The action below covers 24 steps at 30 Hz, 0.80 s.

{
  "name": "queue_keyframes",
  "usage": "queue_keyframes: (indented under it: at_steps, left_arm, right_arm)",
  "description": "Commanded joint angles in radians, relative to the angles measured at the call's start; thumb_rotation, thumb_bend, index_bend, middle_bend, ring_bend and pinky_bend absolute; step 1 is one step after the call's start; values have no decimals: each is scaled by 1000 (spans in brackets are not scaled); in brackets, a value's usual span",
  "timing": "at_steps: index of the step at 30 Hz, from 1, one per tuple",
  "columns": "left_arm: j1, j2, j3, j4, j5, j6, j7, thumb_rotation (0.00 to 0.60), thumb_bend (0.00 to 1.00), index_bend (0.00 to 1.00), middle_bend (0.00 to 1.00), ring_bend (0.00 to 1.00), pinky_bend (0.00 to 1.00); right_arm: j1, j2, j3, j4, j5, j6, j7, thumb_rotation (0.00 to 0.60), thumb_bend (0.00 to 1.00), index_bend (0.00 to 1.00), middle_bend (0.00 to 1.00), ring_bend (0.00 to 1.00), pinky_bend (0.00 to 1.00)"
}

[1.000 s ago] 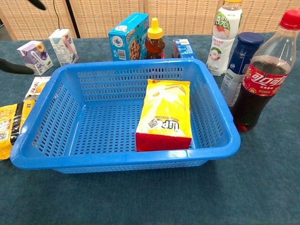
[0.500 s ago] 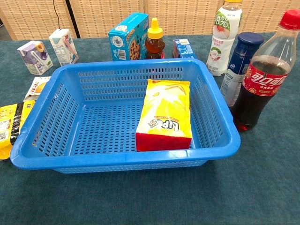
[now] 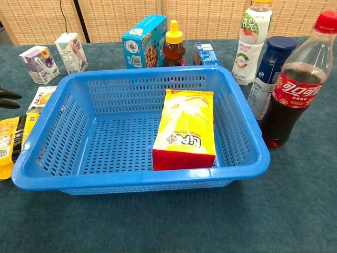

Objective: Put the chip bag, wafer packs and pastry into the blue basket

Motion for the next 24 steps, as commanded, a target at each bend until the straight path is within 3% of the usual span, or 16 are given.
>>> queue_keyframes:
  at_steps: [1,14,17,19,21,24]
  left_arm:
    - [-28,3,-2,-32,1,-47,27,483,53,0,0,0,0]
    - [-104,-32,-4,-105,3,-191,89,486,52,0,0,0,8]
    - [-107,-43,-9,-111,-1,-195,106,500,67,0,4,11,123]
    - [-106,-48,-5,-109,1,-197,108,548,101,50,119,132,264]
    - [-106,-52,-1,-105,7,-183,98,596,159,230,325,314,393]
    - [-94,-62,-8,-78,13,-123,80,600,216,461,508,453,489]
  right_arm:
    - [-1,0,2,0,4,0,-1,600,0,0,0,0,0]
    - [1,1,5,0,16,-8,3,600,0,0,0,0,0]
    - [1,2,6,2,17,-10,5,600,0,0,0,0,0]
    - [2,2,5,2,16,-11,7,600,0,0,0,0,0]
    - [3,1,5,3,15,-13,8,600,0,0,0,0,0]
    - [3,1,5,3,16,-14,9,600,0,0,0,0,0]
